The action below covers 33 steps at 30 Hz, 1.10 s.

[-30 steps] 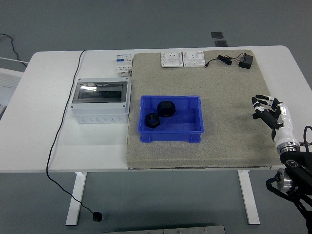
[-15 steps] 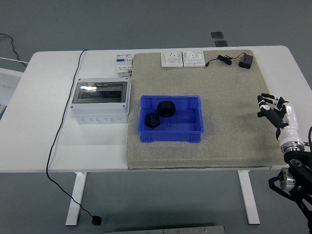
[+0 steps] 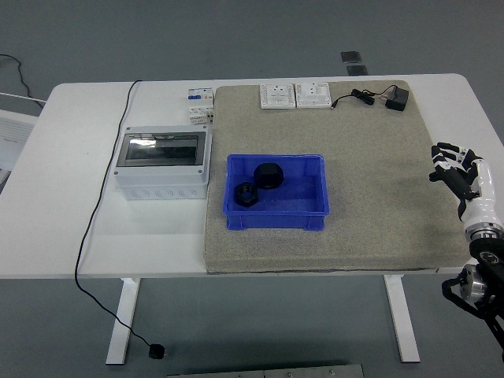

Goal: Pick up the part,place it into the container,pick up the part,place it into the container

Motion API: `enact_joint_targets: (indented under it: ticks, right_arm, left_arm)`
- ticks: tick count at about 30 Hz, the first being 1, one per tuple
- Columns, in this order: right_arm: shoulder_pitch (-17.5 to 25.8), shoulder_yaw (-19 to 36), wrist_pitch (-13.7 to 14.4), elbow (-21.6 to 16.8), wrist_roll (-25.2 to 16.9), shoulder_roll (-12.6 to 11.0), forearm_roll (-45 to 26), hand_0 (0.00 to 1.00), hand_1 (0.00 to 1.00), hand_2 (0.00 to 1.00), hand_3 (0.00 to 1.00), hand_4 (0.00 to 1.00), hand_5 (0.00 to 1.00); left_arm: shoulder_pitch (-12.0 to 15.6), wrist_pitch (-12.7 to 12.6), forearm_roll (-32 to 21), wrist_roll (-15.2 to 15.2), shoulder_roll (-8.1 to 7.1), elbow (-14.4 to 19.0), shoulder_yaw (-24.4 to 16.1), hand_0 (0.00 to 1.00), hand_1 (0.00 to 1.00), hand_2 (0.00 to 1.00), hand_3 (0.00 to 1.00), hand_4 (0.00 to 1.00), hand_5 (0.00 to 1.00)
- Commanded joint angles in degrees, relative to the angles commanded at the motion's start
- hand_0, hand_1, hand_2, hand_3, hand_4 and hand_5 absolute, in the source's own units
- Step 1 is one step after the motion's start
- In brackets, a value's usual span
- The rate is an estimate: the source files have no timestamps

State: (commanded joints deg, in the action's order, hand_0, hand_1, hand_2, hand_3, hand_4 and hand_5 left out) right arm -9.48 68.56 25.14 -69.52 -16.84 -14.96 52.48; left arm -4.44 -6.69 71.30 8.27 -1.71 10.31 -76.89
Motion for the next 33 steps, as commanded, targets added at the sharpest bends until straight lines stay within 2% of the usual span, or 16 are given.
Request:
enact_joint_targets:
  ticks: [22, 33]
  right_arm:
    - [-0.2, 1.4, -0.1, -0.2, 0.4, -0.5, 1.1, 0.376, 0.341, 0.611, 0.605, 0.671, 0.353]
    - [0.0, 2.3, -0.6, -0.6, 0.4, -0.4, 0.1, 0.378, 0.341, 0.611, 0.606, 0.669, 0.35]
  left_arm:
    - [-0.1, -1.2, -1.5, -1.7, -0.67, 0.0, 0.9, 0.724, 0.622, 0.667, 0.554, 0.563, 0.379]
    - [-0.1, -1.1, -0.6, -1.2, -0.68, 0.0, 0.7, 0.723, 0.621, 0.668, 0.55, 0.561, 0.381]
